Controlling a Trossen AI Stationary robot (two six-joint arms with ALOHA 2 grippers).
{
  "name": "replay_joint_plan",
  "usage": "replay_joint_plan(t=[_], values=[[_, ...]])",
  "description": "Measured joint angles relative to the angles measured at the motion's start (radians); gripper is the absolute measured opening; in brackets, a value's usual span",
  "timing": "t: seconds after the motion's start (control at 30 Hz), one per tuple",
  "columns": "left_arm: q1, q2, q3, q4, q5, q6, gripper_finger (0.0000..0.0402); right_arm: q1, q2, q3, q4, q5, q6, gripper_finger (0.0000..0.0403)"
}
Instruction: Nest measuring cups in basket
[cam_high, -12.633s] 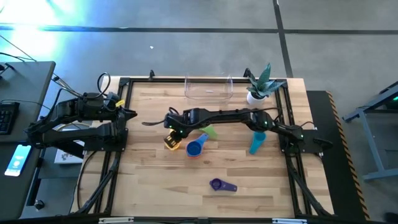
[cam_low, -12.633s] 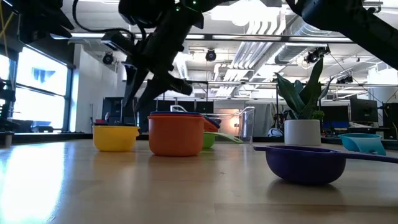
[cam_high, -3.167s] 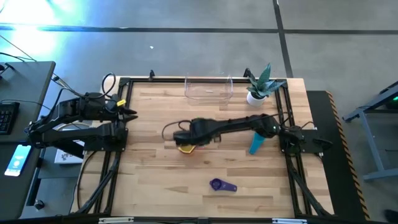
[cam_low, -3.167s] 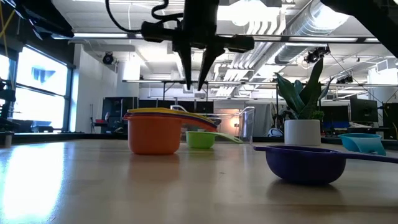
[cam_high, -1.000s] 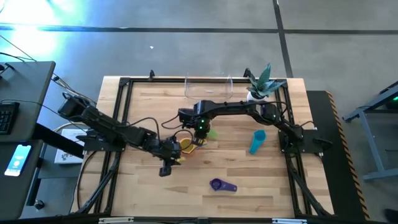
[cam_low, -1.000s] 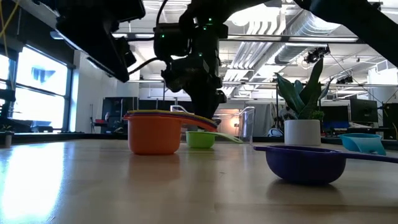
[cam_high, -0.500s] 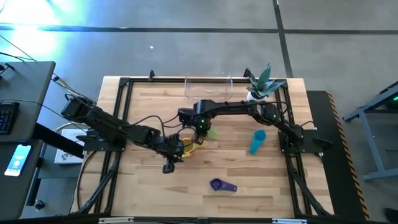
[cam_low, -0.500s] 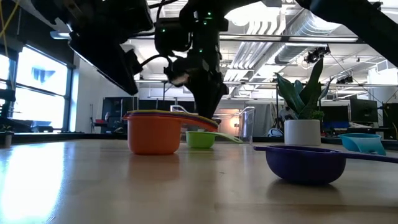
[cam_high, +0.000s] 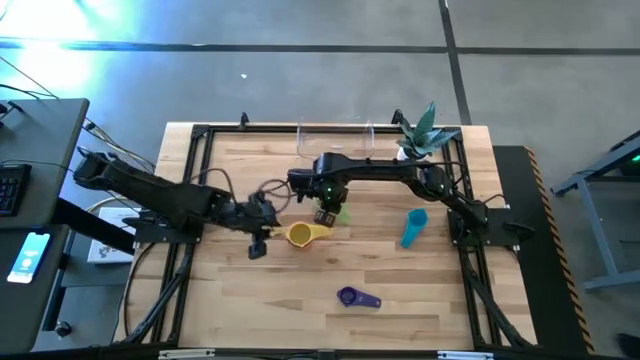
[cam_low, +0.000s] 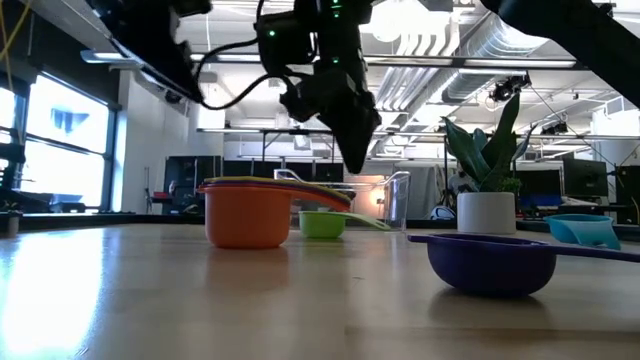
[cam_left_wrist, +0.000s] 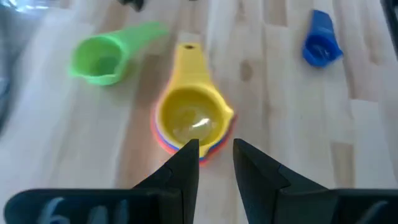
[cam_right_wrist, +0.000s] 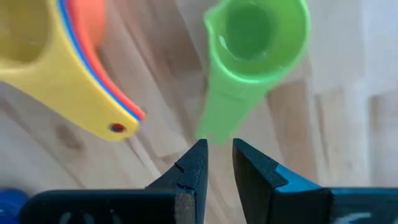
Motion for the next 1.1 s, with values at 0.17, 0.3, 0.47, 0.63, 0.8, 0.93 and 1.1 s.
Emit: replay_joint_plan(t=[0.17,0.3,0.47,0.63,0.8,0.93,1.1], values=[[0.013,-0.13,0.001,-0.16,-0.085,-0.044,0.009,0.004,-0.013,-0.029,-0.055,0.025,0.009,0.0066],[0.015,-0.227,0.001,-0.262,-0.109,-0.045,0.009,0.005,-0.06,-0.083,-0.036,0.026,0.073,0.0066],[0.021,-0.33,0.0,-0.395,-0.125,-0.045,0.009,-0.007,-0.153,-0.195,0.031,0.019,0.202,0.0066],[0.039,-0.403,0.0,-0.494,-0.145,-0.043,0.009,-0.028,-0.28,-0.375,0.187,0.02,0.359,0.0066],[0.058,-0.45,0.0,-0.541,-0.194,-0.036,0.009,-0.047,-0.399,-0.572,0.413,0.017,0.501,0.0066],[0.076,-0.474,0.0,-0.545,-0.221,-0.035,0.009,-0.061,-0.44,-0.672,0.563,0.035,0.593,0.0066],[0.099,-0.473,0.0,-0.546,-0.222,-0.035,0.009,-0.067,-0.44,-0.717,0.697,0.043,0.614,0.0071]])
